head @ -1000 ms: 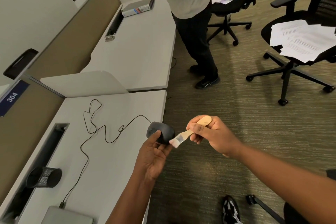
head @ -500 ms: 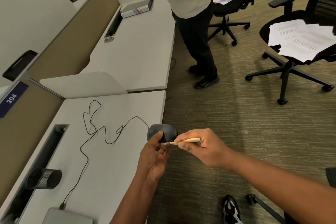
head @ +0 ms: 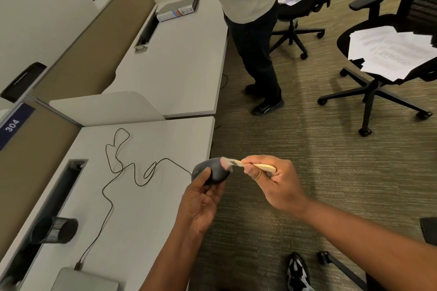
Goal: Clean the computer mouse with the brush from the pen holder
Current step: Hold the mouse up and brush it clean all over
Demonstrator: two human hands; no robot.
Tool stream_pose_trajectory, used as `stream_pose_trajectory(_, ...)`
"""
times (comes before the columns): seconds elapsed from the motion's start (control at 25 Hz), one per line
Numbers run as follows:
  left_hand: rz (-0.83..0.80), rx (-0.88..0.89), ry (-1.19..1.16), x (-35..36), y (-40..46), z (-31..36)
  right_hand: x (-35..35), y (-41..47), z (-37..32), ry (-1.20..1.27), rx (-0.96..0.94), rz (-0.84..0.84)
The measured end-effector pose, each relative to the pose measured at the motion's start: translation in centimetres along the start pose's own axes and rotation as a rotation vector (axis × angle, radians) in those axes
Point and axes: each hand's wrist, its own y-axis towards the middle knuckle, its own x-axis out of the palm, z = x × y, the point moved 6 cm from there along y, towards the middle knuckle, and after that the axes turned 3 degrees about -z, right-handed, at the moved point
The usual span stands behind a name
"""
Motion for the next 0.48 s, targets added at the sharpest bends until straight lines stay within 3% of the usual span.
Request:
stream_pose_trajectory(0.2, -0.021, -0.039, 0.069, -0.1, -0.1, -1.2, -0.2, 1.0, 1.1, 0.060, 0.155, -0.029)
stream_pose_trajectory(0.32, -0.027, -0.039, 0.074, -0.2, 0.1, -1.0, -0.4, 1.5, 1.4, 0.222, 0.263, 0.004)
stream_pose_trajectory(0.48, -0.024, -0.027, 0.088, -0.3, 0.5, -0.4, -0.3, 1.8, 0.4, 0.335, 0.290, -0.067)
